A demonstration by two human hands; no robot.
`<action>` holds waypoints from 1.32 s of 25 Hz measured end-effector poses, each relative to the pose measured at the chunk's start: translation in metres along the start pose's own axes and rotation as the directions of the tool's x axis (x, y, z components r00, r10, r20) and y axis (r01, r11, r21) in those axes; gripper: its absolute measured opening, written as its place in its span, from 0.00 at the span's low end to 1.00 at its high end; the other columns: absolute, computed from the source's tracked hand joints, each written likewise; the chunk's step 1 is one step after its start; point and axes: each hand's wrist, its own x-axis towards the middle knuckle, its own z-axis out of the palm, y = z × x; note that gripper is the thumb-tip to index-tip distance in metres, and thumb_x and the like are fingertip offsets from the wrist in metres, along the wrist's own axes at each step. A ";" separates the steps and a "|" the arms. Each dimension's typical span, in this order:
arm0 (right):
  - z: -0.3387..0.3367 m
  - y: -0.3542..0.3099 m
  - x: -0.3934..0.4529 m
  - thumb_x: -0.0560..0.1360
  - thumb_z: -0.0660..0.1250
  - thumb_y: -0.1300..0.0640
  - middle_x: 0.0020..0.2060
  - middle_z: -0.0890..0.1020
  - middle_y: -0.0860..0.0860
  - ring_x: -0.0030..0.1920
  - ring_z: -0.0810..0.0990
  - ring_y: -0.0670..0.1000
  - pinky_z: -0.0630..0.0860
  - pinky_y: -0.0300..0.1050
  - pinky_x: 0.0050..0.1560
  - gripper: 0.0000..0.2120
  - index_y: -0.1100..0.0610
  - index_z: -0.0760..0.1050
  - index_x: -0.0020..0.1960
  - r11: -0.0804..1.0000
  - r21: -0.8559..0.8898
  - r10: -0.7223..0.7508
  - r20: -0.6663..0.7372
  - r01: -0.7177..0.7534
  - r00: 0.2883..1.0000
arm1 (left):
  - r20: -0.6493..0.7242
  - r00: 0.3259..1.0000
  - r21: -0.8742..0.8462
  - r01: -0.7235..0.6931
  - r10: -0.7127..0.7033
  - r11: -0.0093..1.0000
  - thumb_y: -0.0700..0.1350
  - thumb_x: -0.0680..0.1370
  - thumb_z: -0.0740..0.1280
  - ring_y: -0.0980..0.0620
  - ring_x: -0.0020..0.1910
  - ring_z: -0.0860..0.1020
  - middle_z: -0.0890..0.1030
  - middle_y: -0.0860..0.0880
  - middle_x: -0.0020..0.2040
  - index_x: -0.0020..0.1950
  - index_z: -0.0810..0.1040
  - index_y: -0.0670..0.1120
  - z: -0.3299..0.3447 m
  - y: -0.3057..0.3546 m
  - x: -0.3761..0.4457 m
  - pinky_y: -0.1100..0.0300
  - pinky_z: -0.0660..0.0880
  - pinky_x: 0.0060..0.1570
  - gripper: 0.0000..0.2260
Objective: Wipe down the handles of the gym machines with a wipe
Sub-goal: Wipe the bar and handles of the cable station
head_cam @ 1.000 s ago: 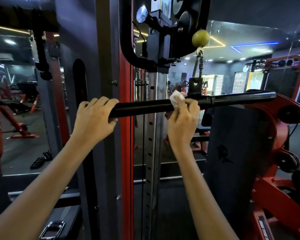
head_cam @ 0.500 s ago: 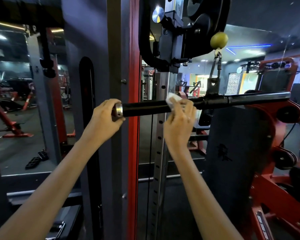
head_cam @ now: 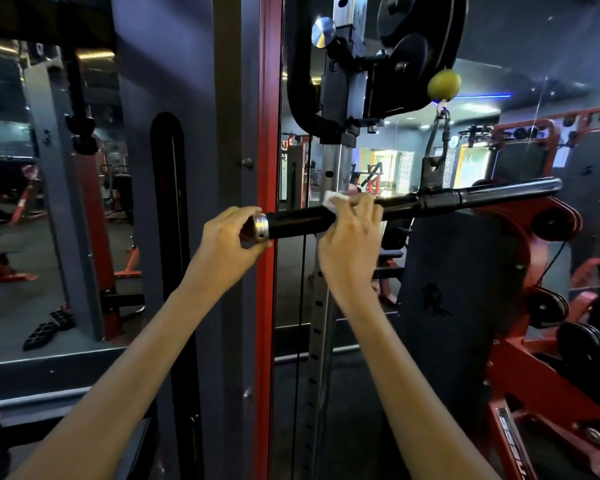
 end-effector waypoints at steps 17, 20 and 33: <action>0.011 -0.048 -0.039 0.71 0.61 0.69 0.50 0.77 0.57 0.49 0.74 0.56 0.75 0.50 0.51 0.17 0.63 0.77 0.59 0.953 0.047 -0.303 0.110 0.300 0.947 | -0.047 0.997 -0.127 -0.063 0.057 0.990 0.32 0.66 0.76 0.50 0.42 0.79 0.81 0.41 0.44 0.51 0.80 0.36 0.008 -0.007 -0.004 0.79 0.69 0.47 0.15; 0.003 -0.018 -0.034 0.72 0.55 0.67 0.47 0.81 0.58 0.48 0.78 0.57 0.75 0.48 0.50 0.17 0.62 0.80 0.53 0.919 0.003 -0.393 0.019 0.393 0.919 | -0.060 0.998 -0.149 -0.036 0.027 0.988 0.34 0.64 0.77 0.53 0.42 0.77 0.80 0.44 0.44 0.52 0.80 0.37 0.009 -0.006 -0.004 0.80 0.67 0.47 0.17; -0.029 0.001 0.021 0.75 0.58 0.70 0.58 0.77 0.52 0.60 0.74 0.50 0.63 0.45 0.69 0.19 0.58 0.74 0.63 0.902 -0.028 -0.372 0.457 0.431 0.807 | -0.017 1.000 -0.148 0.014 -0.017 0.989 0.42 0.68 0.77 0.55 0.42 0.77 0.79 0.47 0.48 0.57 0.79 0.41 0.013 0.000 -0.009 0.70 0.76 0.46 0.20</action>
